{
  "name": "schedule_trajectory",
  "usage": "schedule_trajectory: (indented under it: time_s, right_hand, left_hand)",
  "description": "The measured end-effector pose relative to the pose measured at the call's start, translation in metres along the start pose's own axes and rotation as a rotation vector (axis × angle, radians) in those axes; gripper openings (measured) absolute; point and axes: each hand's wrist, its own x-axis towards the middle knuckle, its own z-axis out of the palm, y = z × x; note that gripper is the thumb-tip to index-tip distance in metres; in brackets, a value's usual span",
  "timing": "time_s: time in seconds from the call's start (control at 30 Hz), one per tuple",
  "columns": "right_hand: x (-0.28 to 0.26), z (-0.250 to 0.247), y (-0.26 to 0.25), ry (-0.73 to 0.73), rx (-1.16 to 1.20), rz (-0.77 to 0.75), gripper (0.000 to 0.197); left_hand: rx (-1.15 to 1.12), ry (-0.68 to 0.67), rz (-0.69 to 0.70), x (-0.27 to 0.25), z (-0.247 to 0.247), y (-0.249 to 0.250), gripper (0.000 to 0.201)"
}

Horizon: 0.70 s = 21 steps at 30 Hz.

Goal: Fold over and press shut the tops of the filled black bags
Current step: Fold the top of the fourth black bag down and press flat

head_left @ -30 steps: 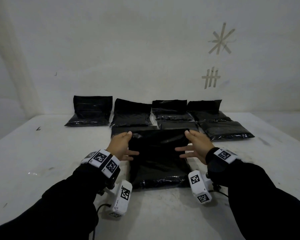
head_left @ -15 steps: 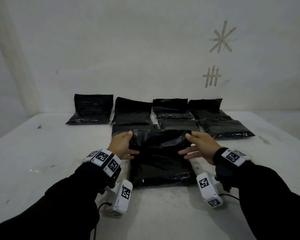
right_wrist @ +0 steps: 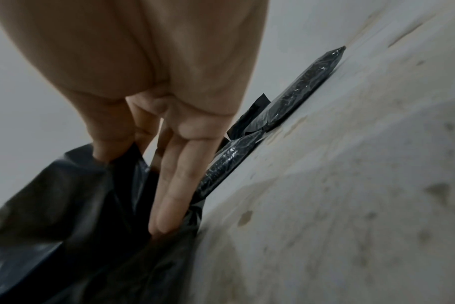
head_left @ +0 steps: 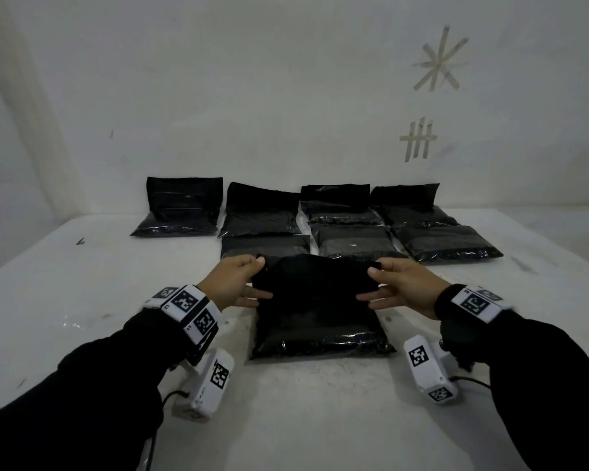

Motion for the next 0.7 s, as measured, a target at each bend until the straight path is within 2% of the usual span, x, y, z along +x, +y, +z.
schedule_trajectory:
  time_s: [0.1,0.2,0.37,0.7]
  right_hand:
    - [0.001,-0.008,0.002,-0.041,-0.038,0.022,0.012]
    - [0.0,-0.015,0.003,-0.081,-0.14,0.035,0.019]
    - [-0.003,-0.019,0.002,-0.133,-0.244,0.022,0.013]
    - [-0.007,-0.023,0.001,-0.164,-0.484,-0.025,0.007]
  left_hand:
    - [0.048,-0.061,-0.026,0.0,-0.006,-0.001,0.023]
    - [0.082,-0.103,-0.026,-0.002,-0.009,-0.003,0.022]
    - [0.1,-0.148,-0.007,-0.005,-0.013,-0.005,0.024]
    - [0.26,-0.252,0.096,-0.01,-0.016,-0.008,0.015]
